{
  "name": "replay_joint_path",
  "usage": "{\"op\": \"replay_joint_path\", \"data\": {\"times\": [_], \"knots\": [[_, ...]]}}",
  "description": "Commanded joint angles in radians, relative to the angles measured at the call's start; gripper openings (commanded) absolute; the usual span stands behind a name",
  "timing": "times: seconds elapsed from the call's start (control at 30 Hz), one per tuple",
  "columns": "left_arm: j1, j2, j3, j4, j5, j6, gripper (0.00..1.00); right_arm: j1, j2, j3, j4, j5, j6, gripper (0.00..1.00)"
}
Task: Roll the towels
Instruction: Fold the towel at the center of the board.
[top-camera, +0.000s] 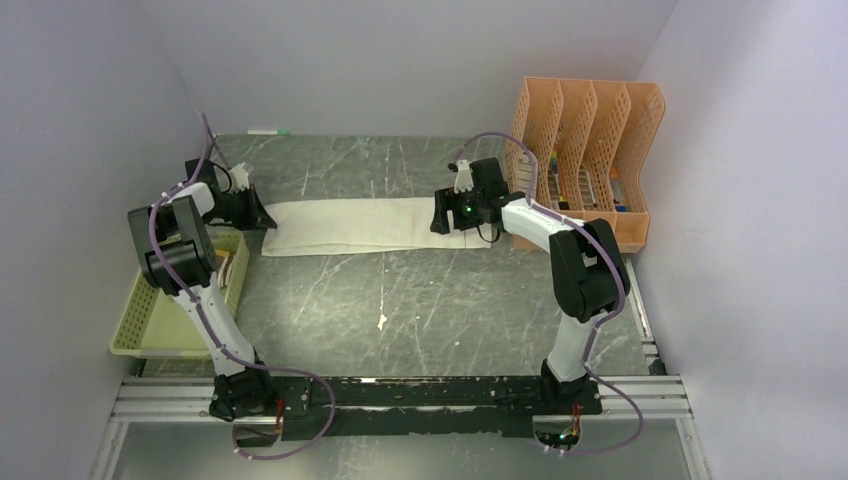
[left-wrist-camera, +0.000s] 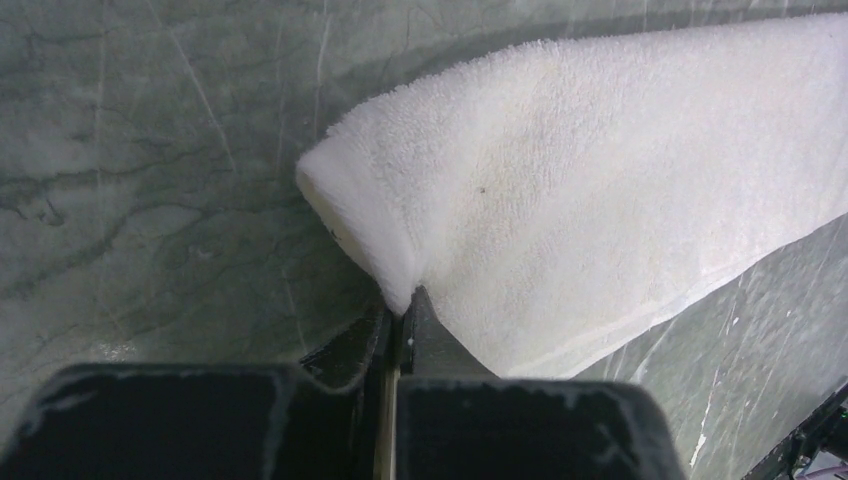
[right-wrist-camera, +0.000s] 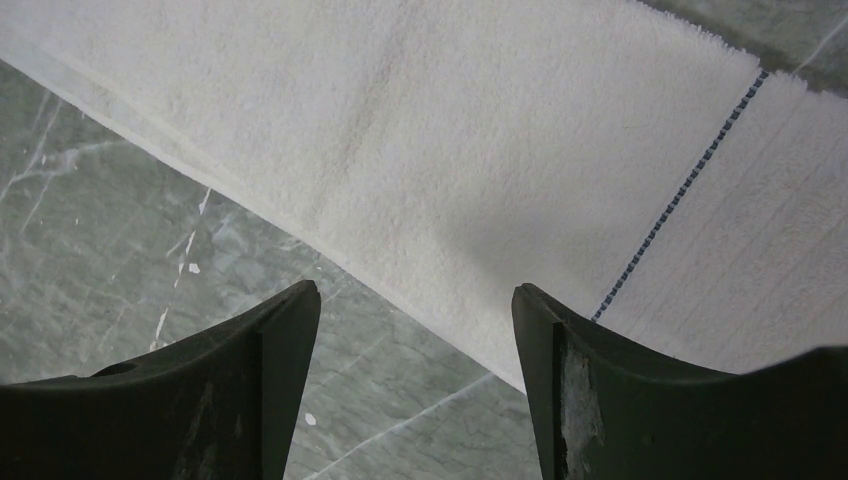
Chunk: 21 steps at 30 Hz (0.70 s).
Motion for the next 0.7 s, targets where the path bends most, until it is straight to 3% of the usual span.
{"op": "replay_joint_path", "data": {"times": [0.0,0.3,0.67], "knots": [[-0.008,-0.034,0.005,-0.039,-0.005,0.007,0.07,-0.002,-0.027,-0.001,0.003,-0.008,-0.006,0.71],[-0.009,-0.088,0.12,-0.099,-0.063,-0.025,0.07,-0.004,0.002,0.021,-0.007,-0.016,0.001,0.71],[-0.008,-0.126,0.193,-0.128,-0.383,-0.044,0.07,-0.004,0.001,0.027,-0.023,-0.006,-0.01,0.71]]}}
